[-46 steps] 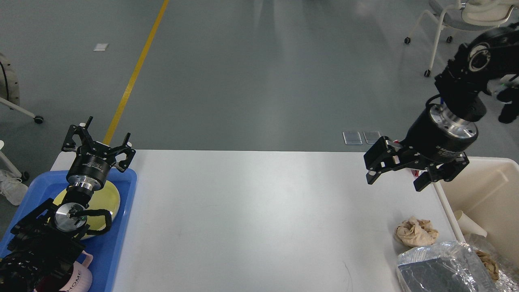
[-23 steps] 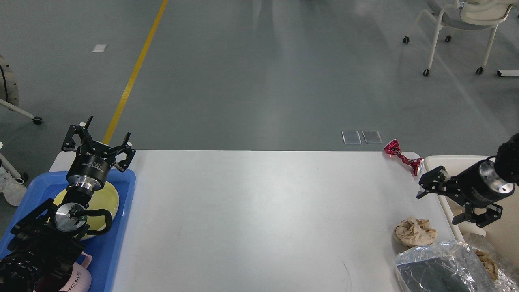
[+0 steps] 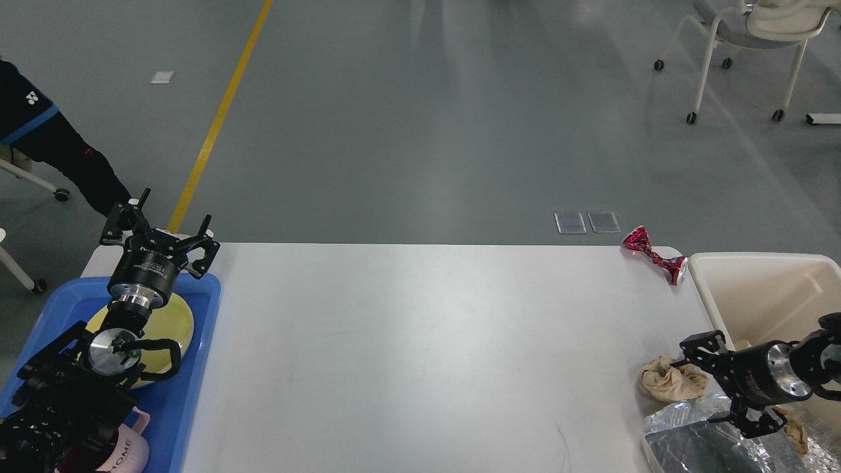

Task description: Tidy desktop

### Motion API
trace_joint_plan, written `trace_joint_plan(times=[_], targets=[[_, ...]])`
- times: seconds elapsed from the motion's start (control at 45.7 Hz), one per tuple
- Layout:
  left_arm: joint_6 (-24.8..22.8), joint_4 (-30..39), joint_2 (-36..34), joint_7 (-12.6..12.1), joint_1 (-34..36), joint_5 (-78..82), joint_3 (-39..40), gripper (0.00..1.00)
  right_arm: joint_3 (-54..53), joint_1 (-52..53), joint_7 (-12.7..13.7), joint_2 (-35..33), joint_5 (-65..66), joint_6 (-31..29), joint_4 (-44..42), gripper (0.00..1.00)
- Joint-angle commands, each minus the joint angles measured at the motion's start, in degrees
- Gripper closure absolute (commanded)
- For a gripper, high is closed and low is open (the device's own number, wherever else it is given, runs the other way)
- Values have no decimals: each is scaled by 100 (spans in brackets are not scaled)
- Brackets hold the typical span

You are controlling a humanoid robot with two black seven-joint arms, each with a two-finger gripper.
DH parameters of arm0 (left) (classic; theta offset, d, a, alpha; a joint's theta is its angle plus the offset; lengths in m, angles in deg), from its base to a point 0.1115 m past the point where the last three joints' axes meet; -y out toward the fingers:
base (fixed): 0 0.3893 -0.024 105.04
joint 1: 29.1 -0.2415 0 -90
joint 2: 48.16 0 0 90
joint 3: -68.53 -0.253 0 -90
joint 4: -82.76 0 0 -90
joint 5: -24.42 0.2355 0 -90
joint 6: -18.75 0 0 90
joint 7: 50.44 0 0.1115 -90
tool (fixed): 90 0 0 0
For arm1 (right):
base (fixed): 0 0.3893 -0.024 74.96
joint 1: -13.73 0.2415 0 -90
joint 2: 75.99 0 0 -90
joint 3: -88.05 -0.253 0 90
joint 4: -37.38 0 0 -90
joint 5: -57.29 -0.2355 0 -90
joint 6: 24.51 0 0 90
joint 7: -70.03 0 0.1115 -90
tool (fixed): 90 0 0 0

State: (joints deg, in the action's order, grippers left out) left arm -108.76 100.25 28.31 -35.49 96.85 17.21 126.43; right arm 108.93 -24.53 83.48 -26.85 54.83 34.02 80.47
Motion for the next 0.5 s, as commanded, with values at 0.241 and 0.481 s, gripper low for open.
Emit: trace_joint_plan(times=[0.241, 0.481], targets=[[-2, 0, 0, 0, 0, 0, -6, 2, -1244, -911, -96, 157, -484, 554, -170, 72], [-2, 0, 0, 0, 0, 0, 3, 2, -1253, -955, -140, 174, -449, 704, -126, 100]])
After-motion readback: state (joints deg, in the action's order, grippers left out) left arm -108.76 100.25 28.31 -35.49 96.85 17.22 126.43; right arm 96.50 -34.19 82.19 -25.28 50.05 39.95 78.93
